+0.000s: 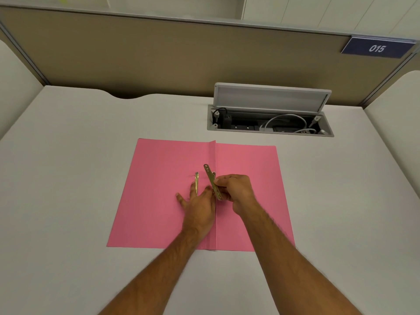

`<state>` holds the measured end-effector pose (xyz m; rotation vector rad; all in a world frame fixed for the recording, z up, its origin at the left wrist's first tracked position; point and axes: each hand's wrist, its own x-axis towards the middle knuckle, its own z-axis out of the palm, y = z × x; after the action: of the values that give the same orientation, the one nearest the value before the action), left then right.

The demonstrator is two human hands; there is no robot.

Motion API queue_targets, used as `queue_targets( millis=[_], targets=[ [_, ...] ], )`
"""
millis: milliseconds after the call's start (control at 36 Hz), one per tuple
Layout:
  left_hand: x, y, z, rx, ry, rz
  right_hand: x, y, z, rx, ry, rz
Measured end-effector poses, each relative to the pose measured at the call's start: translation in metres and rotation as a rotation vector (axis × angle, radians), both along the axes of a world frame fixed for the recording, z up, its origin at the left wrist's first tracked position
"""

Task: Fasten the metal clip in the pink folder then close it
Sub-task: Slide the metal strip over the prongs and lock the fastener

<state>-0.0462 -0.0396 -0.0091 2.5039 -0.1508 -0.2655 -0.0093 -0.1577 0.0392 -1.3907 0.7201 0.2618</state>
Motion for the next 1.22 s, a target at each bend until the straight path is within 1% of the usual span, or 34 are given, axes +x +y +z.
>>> queue_targets(
  millis=[250, 500, 667, 833, 917, 1056, 1222],
  targets=[
    [0.004, -0.004, -0.002, 0.042, 0.002, 0.005, 0.001, 0.005, -0.001, 0.035, -0.015, -0.008],
    [0.005, -0.003, 0.000, 0.044, 0.023, -0.016, 0.001, 0.005, -0.006, -0.058, -0.022, 0.029],
    [-0.001, 0.007, -0.001, 0.039, 0.000, -0.107, 0.001, 0.006, -0.013, -0.188, -0.009, 0.070],
    [-0.007, 0.018, -0.009, 0.054, 0.004, -0.049, 0.003, 0.008, -0.019, -0.353, -0.040, 0.116],
    [-0.010, 0.022, -0.016, 0.073, -0.024, -0.080, 0.005, 0.008, -0.021, -0.450, -0.051, 0.150],
    [-0.012, 0.029, -0.026, 0.085, -0.064, -0.187, 0.006, 0.007, -0.026, -0.533, -0.044, 0.173],
    [-0.009, 0.031, -0.033, 0.164, -0.087, -0.199, 0.008, 0.005, -0.030, -0.625, -0.061, 0.198]
  ],
)
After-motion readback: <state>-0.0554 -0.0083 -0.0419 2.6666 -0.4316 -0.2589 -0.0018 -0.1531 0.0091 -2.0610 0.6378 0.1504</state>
